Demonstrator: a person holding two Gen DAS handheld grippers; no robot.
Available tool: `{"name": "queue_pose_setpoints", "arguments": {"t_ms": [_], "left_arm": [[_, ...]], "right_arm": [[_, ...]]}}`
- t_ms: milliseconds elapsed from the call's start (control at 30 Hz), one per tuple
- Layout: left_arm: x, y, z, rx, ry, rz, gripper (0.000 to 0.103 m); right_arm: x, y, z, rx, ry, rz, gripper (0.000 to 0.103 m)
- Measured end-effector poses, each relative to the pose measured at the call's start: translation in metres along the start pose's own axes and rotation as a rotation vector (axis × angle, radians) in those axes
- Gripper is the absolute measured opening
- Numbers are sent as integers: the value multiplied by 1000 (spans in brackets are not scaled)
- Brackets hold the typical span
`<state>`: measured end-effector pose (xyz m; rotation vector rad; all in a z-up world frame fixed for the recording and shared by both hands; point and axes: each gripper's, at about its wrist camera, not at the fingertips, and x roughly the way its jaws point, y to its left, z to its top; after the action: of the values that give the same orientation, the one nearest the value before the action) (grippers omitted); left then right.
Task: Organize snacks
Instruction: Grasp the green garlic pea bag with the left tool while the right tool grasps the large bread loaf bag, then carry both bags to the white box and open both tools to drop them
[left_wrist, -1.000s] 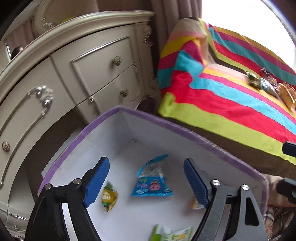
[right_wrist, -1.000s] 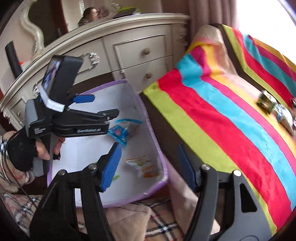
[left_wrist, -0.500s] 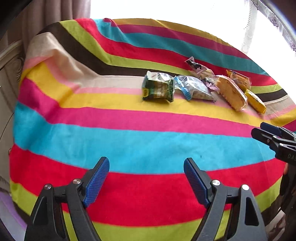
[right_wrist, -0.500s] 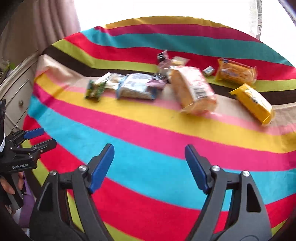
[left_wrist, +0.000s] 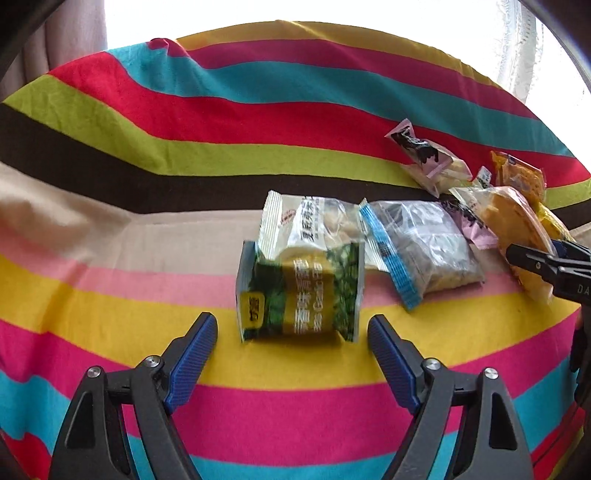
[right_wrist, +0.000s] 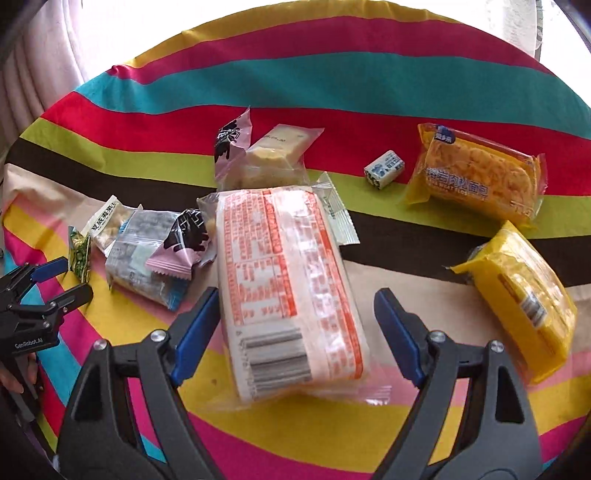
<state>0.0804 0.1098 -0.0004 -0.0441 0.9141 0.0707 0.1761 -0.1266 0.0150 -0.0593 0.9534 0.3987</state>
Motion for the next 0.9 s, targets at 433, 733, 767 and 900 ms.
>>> {"name": "queue_pose_setpoints", "arguments": {"t_ms": [433,733,767,900], "left_arm": [[-29,-18,-26,7,12,-28,47],[-90,-27,-86,58,3,-6,47],[-98,-24,-94,53,-1,-3,47],[-126,-11,-121,37,-8,6,47]], "right_arm": [[-46,7,-54,80,-79,1,51],[-100,42,-109,53,-71,6,51],[-106,48,-114,41,-68,10,51],[-120,69,-128,10,-60,27,51]]}}
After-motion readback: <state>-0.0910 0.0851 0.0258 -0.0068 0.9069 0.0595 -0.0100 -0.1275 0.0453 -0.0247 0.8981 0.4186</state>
